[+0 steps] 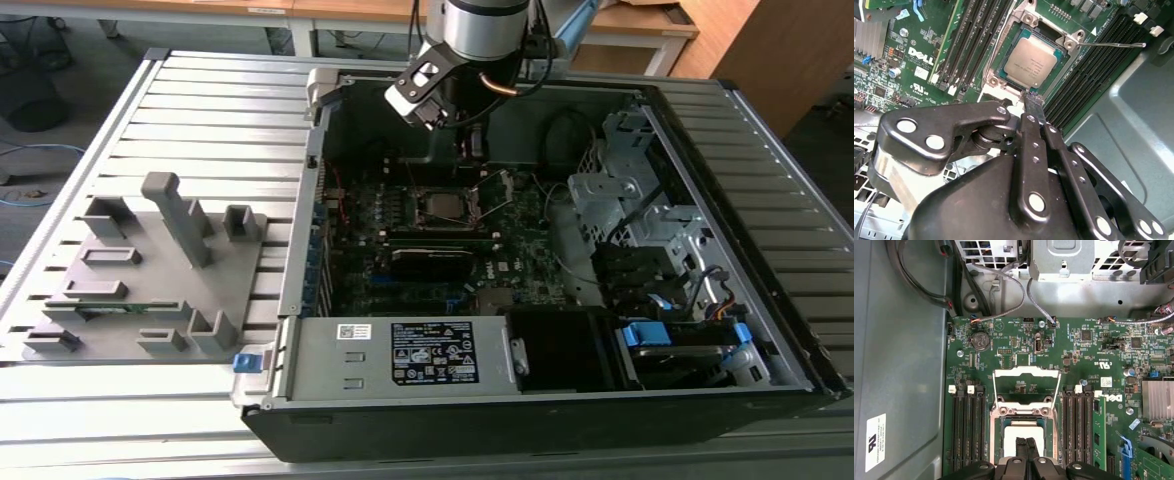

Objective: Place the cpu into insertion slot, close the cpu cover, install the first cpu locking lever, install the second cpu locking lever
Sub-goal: 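Close the cpu cover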

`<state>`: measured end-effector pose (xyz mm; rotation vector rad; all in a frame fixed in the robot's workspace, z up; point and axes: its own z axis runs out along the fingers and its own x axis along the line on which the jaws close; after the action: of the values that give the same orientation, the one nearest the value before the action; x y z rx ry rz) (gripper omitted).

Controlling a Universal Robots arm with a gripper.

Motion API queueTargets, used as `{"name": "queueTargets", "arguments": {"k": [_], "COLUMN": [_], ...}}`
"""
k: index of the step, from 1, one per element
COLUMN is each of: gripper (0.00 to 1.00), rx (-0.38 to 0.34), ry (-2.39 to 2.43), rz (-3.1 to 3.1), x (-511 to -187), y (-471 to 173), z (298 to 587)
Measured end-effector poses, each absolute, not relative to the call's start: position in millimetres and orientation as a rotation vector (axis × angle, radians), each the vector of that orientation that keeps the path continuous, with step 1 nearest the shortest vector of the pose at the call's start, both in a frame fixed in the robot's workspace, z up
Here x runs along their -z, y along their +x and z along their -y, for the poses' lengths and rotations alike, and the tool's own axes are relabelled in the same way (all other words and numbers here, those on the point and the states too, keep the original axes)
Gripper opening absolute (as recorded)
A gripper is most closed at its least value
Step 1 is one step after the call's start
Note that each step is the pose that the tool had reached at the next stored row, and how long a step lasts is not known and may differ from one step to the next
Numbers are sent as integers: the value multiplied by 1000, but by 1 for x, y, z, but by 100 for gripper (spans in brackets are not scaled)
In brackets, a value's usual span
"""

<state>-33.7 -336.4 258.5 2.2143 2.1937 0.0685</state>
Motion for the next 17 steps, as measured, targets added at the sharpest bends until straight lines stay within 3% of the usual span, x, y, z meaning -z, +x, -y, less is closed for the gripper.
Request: {"name": "queueTargets", "arguments": {"k": [17], "gripper": [11], "rx": [-69], "ry": [2214], "rz": [-2194], "x": [-258], "y": [-27], "z": [336]}}
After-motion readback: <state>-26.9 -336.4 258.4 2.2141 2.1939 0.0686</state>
